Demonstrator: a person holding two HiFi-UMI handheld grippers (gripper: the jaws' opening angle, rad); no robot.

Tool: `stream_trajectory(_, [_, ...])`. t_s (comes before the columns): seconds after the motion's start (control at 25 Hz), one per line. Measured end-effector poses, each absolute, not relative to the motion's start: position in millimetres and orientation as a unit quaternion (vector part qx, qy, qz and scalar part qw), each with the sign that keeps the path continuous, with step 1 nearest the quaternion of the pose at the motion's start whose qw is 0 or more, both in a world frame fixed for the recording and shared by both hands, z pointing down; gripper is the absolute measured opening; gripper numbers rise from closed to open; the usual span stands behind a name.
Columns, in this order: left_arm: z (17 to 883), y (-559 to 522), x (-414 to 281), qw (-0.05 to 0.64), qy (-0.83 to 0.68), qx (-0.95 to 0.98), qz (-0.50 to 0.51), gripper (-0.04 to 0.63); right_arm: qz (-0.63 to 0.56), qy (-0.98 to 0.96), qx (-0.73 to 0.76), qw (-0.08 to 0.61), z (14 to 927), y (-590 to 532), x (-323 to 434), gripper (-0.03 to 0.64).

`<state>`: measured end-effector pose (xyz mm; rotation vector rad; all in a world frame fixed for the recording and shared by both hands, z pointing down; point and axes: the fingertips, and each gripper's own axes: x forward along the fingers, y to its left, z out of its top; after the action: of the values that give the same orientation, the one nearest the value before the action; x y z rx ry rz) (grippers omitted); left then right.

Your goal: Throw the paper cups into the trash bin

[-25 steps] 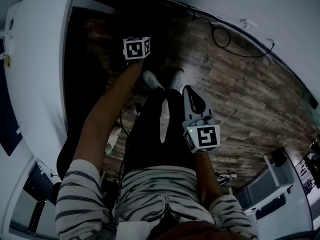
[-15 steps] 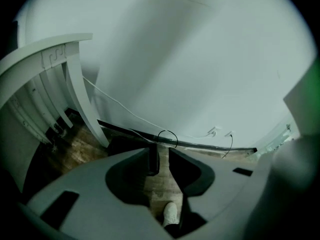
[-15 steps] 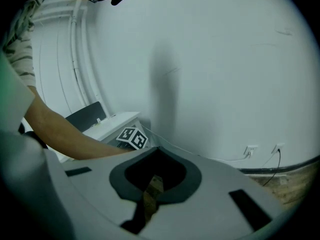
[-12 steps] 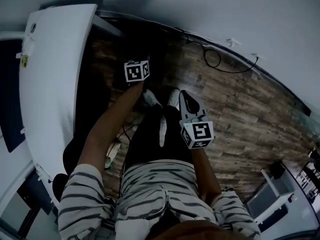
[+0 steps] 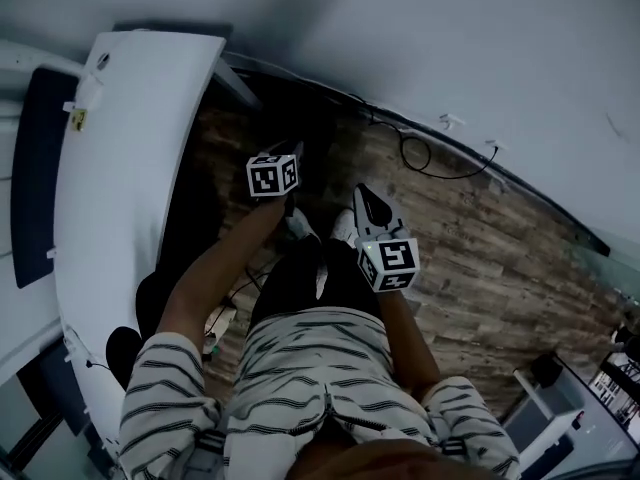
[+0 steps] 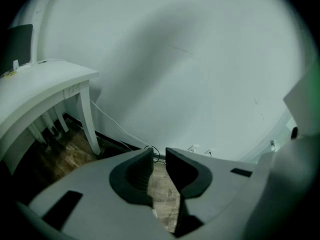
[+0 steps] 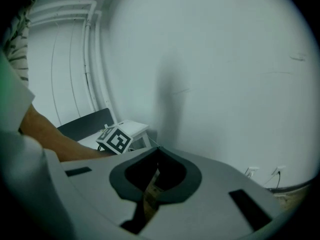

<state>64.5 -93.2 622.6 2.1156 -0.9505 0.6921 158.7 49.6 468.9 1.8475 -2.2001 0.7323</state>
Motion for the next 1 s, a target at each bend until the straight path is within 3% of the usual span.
stream_trajectory(0.2, [563.5, -83.7, 56.5, 0.339, -0.374, 0.832, 0.230, 0.075, 0.231, -0.751, 0.613, 0.082, 442.8, 46.1, 149.8, 0.009])
stream_trajectory(1.0, [406.0, -47.3, 44.7, 0.168, -0.382, 0.897, 0.143, 0.023, 0.179, -0.777, 0.603, 0.039, 373.0, 6.3, 136.6, 0.009])
